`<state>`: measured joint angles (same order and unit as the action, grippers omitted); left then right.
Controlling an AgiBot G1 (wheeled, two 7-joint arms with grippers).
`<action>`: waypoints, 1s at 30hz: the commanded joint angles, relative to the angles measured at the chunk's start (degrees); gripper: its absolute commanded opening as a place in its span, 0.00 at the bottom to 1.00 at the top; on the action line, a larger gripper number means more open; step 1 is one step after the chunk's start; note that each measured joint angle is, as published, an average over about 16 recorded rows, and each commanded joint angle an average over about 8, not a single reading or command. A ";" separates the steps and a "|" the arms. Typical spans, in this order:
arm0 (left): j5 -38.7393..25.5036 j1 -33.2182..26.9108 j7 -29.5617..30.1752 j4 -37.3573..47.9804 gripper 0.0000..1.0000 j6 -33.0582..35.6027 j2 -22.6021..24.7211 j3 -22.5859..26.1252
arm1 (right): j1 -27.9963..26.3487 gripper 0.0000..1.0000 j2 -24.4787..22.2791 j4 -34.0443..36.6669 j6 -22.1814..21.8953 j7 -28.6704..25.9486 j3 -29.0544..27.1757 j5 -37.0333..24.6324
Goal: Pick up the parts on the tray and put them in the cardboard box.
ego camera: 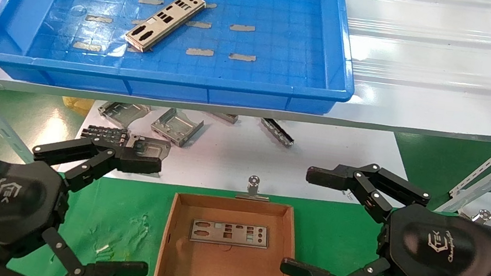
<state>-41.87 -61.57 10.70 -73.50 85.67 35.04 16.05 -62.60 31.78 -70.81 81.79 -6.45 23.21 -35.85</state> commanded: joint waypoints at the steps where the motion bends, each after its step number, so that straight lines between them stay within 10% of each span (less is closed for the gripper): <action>1: -0.01 -0.01 -0.01 0.01 1.00 0.00 0.01 0.01 | 0.00 1.00 0.00 0.00 0.00 0.00 0.00 0.00; 30: -0.02 -0.05 -0.03 0.08 1.00 -0.01 0.05 0.07 | 0.00 1.00 0.00 0.00 0.00 0.00 0.00 0.00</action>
<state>-41.89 -61.62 10.66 -73.43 85.67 35.09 16.12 -62.60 31.78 -70.81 81.79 -6.45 23.21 -35.85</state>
